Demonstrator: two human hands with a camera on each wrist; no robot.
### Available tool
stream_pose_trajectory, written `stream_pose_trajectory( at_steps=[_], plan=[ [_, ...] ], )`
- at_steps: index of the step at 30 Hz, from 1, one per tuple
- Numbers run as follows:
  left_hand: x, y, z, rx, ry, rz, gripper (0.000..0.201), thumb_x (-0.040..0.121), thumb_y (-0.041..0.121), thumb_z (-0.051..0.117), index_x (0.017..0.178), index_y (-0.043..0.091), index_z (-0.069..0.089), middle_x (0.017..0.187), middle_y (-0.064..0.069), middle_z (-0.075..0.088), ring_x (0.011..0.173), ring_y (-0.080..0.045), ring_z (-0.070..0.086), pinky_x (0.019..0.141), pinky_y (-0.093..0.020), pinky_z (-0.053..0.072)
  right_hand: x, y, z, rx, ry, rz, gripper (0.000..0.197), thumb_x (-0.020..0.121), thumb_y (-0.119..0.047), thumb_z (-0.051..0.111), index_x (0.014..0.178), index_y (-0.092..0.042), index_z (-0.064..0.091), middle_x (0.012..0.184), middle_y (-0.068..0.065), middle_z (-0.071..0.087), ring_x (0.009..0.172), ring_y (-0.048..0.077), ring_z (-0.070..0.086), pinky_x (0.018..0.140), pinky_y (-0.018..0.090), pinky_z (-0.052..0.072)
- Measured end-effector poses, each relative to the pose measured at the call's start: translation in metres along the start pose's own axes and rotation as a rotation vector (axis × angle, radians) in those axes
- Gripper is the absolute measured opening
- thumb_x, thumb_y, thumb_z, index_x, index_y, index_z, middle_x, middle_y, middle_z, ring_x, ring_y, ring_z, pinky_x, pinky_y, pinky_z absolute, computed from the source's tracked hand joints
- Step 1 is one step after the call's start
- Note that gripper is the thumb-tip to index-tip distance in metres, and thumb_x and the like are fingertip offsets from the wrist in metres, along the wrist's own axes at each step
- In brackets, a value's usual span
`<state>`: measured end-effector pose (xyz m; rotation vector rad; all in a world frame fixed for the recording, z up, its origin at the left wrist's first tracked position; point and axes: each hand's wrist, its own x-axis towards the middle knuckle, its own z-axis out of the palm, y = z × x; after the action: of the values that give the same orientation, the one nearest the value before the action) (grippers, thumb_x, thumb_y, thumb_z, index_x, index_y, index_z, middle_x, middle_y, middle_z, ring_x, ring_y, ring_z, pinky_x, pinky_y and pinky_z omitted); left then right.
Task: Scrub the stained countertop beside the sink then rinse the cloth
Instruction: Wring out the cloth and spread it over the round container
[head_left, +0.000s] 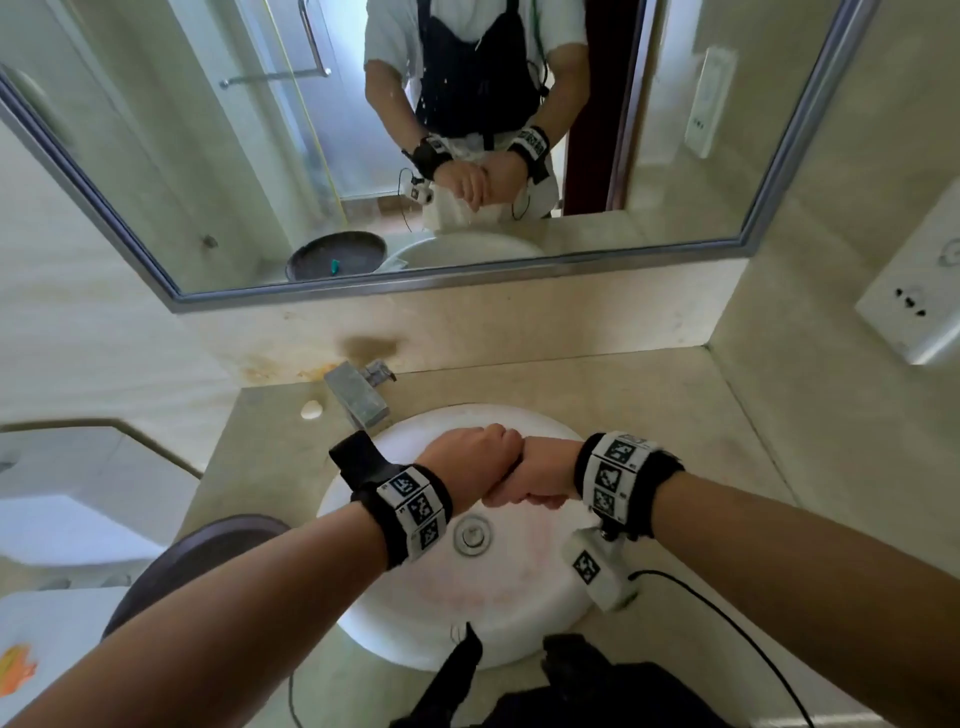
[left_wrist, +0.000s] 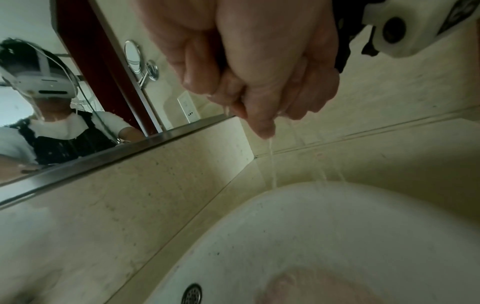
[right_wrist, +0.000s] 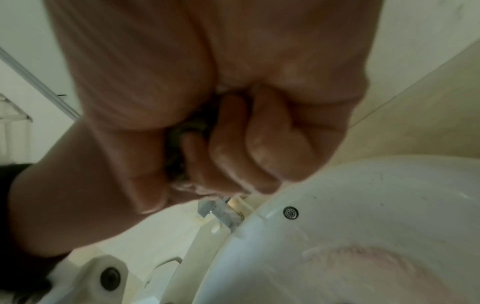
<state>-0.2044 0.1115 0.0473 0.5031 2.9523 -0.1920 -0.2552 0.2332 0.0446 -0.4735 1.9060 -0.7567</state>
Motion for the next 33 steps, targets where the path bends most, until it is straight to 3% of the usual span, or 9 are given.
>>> stream_pose_trajectory(
  at_steps=[3,7,9,11,16,21,25,29,33],
  plan=[
    [0.008,0.003,-0.011,0.054,-0.018,-0.062,0.02,0.093,0.009,0.049,0.112,0.008,0.053,0.108,-0.009,0.062,0.092,-0.027,0.065,0.07,-0.033,0.047,-0.004,-0.01,-0.004,-0.166,0.128,0.079,0.033,0.081,-0.027,0.068,0.06,-0.016,0.045,0.056,0.003,0.04,0.045,0.016,0.031,0.043,0.022,0.025],
    [0.013,-0.001,-0.012,0.037,-0.069,-0.129,0.02,0.095,0.01,0.047,0.112,0.009,0.056,0.109,-0.009,0.065,0.096,-0.029,0.066,0.077,-0.036,0.051,-0.013,-0.026,0.003,-0.552,0.207,0.015,0.031,0.096,-0.021,0.047,0.066,-0.013,0.051,0.062,0.002,0.046,0.053,0.014,0.04,0.048,0.023,0.031],
    [0.015,-0.003,-0.008,0.036,-0.117,-0.149,0.021,0.096,0.009,0.046,0.113,0.011,0.059,0.11,-0.009,0.067,0.098,-0.028,0.066,0.078,-0.035,0.051,-0.009,-0.026,0.007,-0.611,0.195,0.004,0.025,0.099,-0.019,0.043,0.094,-0.005,0.063,0.08,0.006,0.052,0.071,0.018,0.047,0.063,0.026,0.036],
    [0.015,-0.007,-0.004,0.037,-0.166,-0.169,0.024,0.096,0.011,0.045,0.113,0.013,0.062,0.111,-0.007,0.068,0.101,-0.027,0.066,0.078,-0.033,0.049,-0.002,-0.027,0.012,-0.663,0.181,0.029,0.03,0.1,-0.018,0.042,0.117,-0.002,0.061,0.094,0.007,0.051,0.086,0.019,0.046,0.074,0.028,0.035],
    [0.01,-0.02,0.002,0.027,-0.252,-0.189,0.021,0.091,0.018,0.049,0.1,0.018,0.069,0.101,-0.004,0.07,0.092,-0.026,0.068,0.071,-0.03,0.048,0.013,-0.03,0.023,-0.776,0.225,0.059,0.033,0.099,-0.02,0.039,0.116,-0.006,0.064,0.105,0.012,0.063,0.091,0.024,0.054,0.079,0.031,0.043],
    [0.006,-0.03,0.002,-0.008,-0.293,-0.2,0.018,0.09,0.018,0.053,0.094,0.015,0.07,0.096,-0.006,0.07,0.089,-0.026,0.067,0.073,-0.031,0.051,0.025,-0.032,0.03,-0.852,0.328,0.036,0.027,0.095,-0.021,0.043,0.105,-0.012,0.066,0.093,0.007,0.063,0.08,0.024,0.054,0.069,0.028,0.042],
    [0.0,-0.037,0.002,-0.043,-0.269,-0.212,0.018,0.089,0.015,0.051,0.092,0.014,0.069,0.092,-0.005,0.069,0.079,-0.023,0.062,0.064,-0.029,0.046,0.032,-0.032,0.028,-0.794,0.352,-0.021,0.02,0.092,-0.023,0.045,0.085,-0.016,0.062,0.084,0.007,0.062,0.077,0.026,0.056,0.066,0.029,0.044],
    [-0.009,-0.042,0.004,-0.124,-0.096,-0.243,0.014,0.09,0.014,0.051,0.096,0.015,0.063,0.093,-0.004,0.068,0.085,-0.025,0.066,0.064,-0.029,0.046,0.028,-0.038,0.008,-0.7,0.146,-0.096,0.021,0.09,-0.031,0.057,0.095,-0.011,0.064,0.093,0.007,0.064,0.087,0.027,0.058,0.077,0.033,0.049],
    [-0.017,-0.047,0.007,-0.319,0.164,-0.255,0.01,0.088,0.013,0.053,0.098,0.013,0.05,0.095,-0.005,0.062,0.081,-0.026,0.063,0.067,-0.035,0.052,0.017,-0.032,-0.013,0.227,-0.095,-0.041,0.03,0.095,-0.039,0.051,0.093,-0.011,0.06,0.081,0.006,0.061,0.065,0.018,0.053,0.063,0.028,0.047]
  ],
)
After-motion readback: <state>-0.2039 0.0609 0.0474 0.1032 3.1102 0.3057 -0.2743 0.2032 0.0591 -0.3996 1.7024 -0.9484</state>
